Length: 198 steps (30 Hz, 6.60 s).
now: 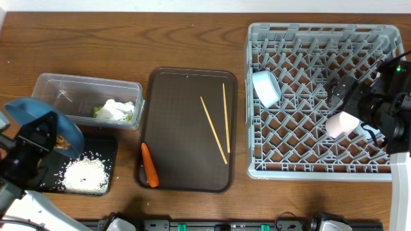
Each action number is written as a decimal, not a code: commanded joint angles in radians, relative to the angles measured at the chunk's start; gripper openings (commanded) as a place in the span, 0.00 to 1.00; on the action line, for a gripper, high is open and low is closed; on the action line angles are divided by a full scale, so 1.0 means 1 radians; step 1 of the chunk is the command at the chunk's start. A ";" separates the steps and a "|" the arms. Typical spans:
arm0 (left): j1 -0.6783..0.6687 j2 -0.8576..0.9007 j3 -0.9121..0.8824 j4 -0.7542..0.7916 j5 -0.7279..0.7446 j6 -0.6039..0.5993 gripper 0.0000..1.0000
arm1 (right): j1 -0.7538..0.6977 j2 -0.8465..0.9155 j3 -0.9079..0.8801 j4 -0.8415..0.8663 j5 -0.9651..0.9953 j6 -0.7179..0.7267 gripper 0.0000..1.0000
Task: Sort waste into correct bins and load items into the dishwasher rack
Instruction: 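Carry the plate over the black tray and tip the fried food off, then carry the empty blue plate with the left gripper to the rack, then lower the plate into the rack and open the left gripper, then grasp the orange carrot on the brown tray with the left gripper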
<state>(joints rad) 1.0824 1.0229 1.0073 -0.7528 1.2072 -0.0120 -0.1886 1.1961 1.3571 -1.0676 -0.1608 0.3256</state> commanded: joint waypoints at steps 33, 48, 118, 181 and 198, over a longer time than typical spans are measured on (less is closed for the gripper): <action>0.065 -0.046 -0.216 0.074 0.348 0.183 0.06 | -0.013 0.001 0.003 0.005 -0.010 -0.003 0.98; -0.995 0.009 -0.208 1.265 -0.097 -0.600 0.06 | -0.022 0.000 0.003 0.063 0.137 0.023 0.98; -1.945 0.998 0.161 2.021 -0.988 -1.018 0.06 | -0.309 0.001 0.003 -0.002 0.135 0.167 0.99; -1.677 0.836 0.196 1.227 -0.891 -0.600 0.53 | -0.309 0.001 0.003 -0.033 0.150 0.156 0.99; -1.609 0.715 0.196 0.782 -0.929 -0.409 0.68 | -0.309 0.001 0.003 -0.037 0.150 0.156 0.99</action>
<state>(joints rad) -0.5549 1.8179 1.2007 0.1139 0.3050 -0.5056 -0.4900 1.1961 1.3560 -1.1034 -0.0254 0.4751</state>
